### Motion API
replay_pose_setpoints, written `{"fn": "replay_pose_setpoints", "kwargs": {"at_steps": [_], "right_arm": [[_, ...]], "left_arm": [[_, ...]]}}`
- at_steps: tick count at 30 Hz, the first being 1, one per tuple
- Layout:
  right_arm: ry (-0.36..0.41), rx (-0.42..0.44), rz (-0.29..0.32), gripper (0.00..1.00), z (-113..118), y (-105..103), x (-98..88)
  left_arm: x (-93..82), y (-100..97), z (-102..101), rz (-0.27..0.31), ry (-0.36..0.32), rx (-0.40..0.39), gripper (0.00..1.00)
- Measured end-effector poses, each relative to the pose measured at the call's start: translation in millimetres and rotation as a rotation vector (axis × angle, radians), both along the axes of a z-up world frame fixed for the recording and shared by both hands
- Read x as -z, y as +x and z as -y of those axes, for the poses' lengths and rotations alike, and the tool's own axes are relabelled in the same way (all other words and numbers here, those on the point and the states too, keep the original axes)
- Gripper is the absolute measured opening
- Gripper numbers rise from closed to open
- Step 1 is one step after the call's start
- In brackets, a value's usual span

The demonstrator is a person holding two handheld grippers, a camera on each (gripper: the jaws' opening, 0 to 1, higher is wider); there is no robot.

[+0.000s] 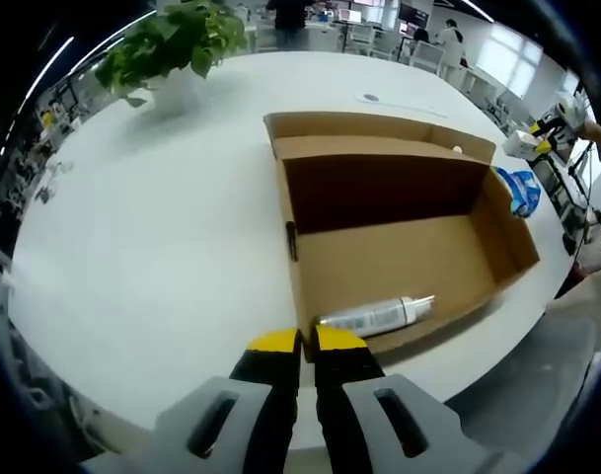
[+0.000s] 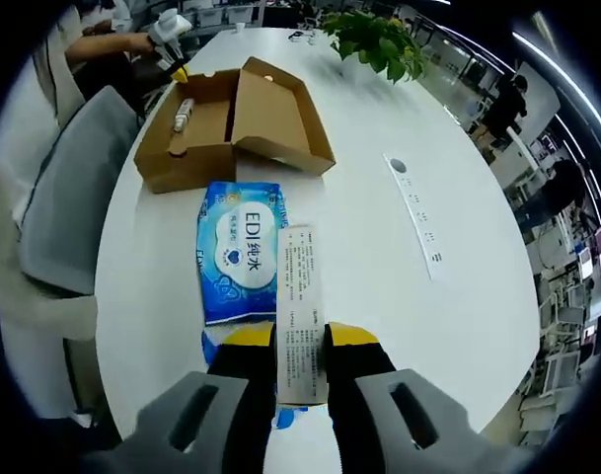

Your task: Operate the shoe box by opening the lid, removing the specified soft item, and placing it in the target area until the item is outside and the box remains undamaged.

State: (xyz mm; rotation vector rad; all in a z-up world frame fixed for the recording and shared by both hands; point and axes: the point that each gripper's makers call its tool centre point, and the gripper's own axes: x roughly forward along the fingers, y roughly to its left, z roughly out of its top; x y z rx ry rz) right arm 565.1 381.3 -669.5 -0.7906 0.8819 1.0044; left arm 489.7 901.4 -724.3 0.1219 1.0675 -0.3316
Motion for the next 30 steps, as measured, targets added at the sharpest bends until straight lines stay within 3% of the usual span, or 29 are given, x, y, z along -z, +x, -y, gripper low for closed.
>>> {"fn": "replay_pose_setpoints", "kwargs": {"at_steps": [30], "right_arm": [[-0.086,-0.038,-0.105,0.16,40.0,10.4,66.3]], "left_arm": [[0.5,0.2,-0.3,-0.019,0.011,0.010,0.01]]}}
